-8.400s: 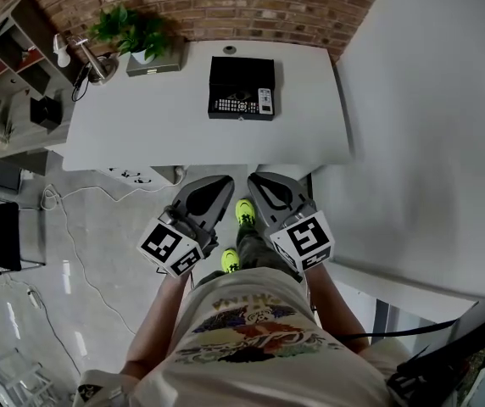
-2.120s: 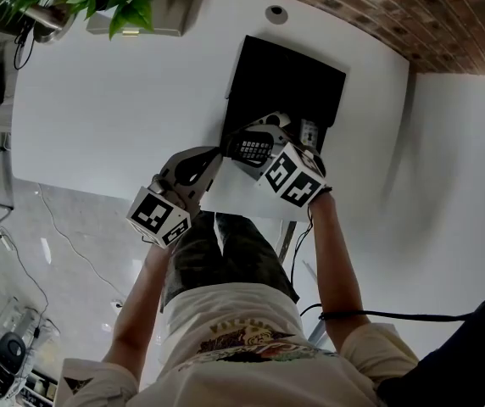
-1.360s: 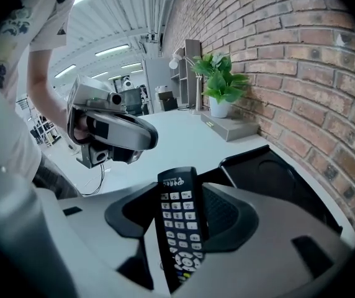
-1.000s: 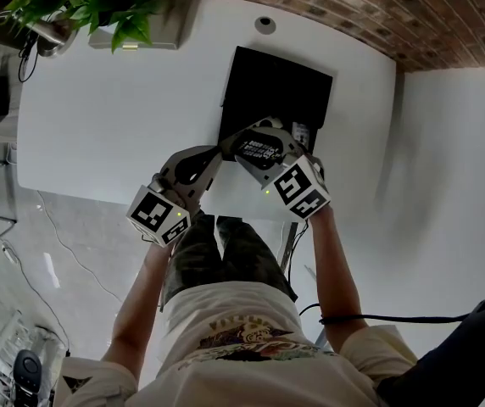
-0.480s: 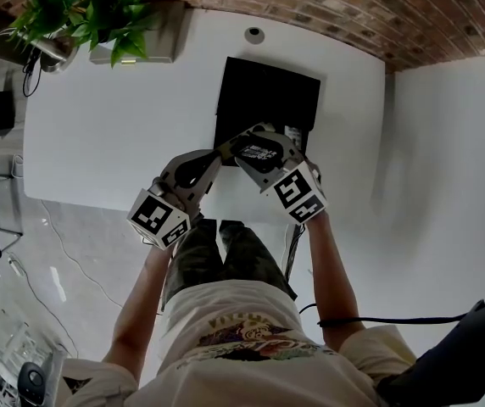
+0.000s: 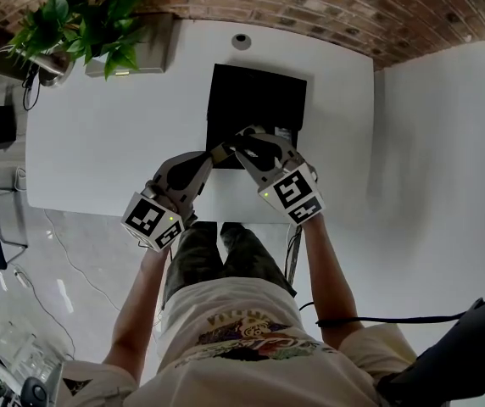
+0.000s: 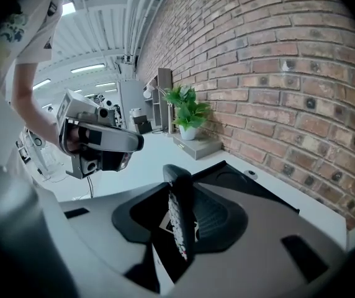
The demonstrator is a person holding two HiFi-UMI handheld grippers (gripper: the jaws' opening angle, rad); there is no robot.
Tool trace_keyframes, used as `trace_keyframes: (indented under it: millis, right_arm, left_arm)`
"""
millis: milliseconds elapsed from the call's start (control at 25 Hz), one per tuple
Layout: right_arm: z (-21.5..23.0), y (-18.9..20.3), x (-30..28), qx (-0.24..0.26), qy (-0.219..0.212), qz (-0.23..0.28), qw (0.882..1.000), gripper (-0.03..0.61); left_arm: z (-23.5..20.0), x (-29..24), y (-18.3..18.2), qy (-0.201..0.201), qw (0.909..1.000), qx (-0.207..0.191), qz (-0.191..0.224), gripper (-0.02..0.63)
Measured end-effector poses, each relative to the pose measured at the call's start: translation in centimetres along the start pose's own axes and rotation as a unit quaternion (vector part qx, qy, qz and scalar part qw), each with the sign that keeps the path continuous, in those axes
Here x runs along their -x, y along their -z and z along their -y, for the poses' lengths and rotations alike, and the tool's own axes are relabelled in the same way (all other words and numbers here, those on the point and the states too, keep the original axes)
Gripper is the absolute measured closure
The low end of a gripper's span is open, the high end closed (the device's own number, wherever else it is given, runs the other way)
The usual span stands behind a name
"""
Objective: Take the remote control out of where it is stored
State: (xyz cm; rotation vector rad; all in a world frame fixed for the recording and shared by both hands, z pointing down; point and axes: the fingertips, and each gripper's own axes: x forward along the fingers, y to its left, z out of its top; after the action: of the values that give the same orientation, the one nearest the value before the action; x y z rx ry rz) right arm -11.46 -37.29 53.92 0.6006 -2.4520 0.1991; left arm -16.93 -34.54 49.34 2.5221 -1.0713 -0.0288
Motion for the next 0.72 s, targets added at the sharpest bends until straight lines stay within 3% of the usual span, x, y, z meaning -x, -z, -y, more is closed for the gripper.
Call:
trace_keyframes:
  millis: [720]
  right_arm:
    - [1.1, -2.4, 3.5, -0.019, 0.017, 0.026, 0.999, 0.463]
  left_arm:
    - [1.5, -1.0, -2.9, 0.008, 0.9997, -0.02, 0.013, 0.611]
